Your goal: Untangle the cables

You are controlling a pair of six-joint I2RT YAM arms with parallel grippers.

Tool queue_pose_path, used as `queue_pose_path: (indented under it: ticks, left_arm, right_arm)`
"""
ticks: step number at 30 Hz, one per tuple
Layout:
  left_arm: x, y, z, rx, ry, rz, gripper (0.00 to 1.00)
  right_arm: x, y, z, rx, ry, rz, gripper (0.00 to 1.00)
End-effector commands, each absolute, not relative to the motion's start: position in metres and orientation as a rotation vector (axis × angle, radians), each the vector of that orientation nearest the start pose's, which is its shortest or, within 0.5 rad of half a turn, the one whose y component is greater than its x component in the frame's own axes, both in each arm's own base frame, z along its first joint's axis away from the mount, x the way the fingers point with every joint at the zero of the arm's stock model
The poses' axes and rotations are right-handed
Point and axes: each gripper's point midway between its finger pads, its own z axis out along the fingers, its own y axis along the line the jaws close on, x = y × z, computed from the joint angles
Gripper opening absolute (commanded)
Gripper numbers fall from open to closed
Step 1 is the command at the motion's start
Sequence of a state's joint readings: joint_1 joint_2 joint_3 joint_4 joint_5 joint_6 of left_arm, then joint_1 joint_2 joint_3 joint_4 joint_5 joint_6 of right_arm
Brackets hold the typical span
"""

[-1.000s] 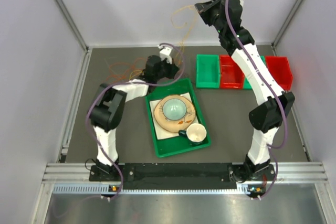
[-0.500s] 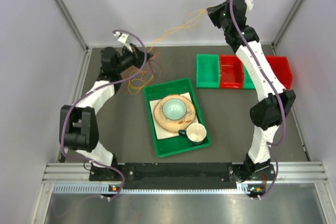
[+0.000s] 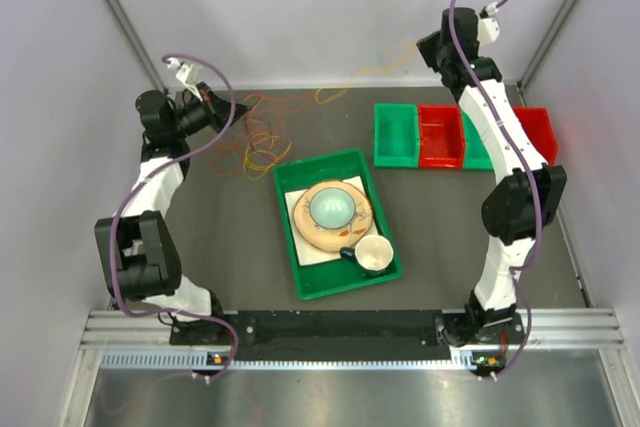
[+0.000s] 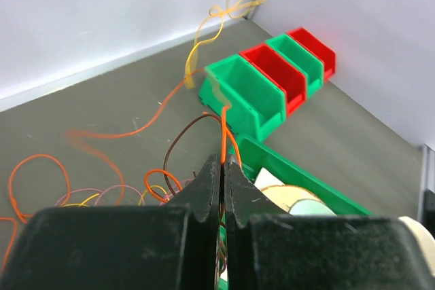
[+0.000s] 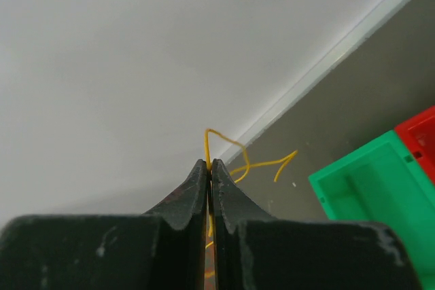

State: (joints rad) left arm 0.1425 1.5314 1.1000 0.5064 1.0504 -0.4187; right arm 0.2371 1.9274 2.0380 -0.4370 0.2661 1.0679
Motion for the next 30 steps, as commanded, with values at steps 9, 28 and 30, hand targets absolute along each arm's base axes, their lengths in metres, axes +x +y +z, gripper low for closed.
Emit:
queue_pose_path:
  ticks: [9, 28, 30]
  left_arm:
    - [0.459, -0.049, 0.354, 0.229, 1.446, -0.767, 0.0]
    - [0.412, 0.031, 0.644, -0.021, 0.803, -0.43, 0.0]
    - [0.412, 0.031, 0.656, -0.02, 0.785, -0.442, 0.0]
  right_arm:
    - [0.561, 0.106, 0.378, 0.93, 1.602, 0.624, 0.0]
    - [0.55, 0.038, 0.375, 0.965, 1.585, 0.439, 0.0]
    - [0.549, 0.032, 0.373, 0.963, 1.595, 0.423, 0.0]
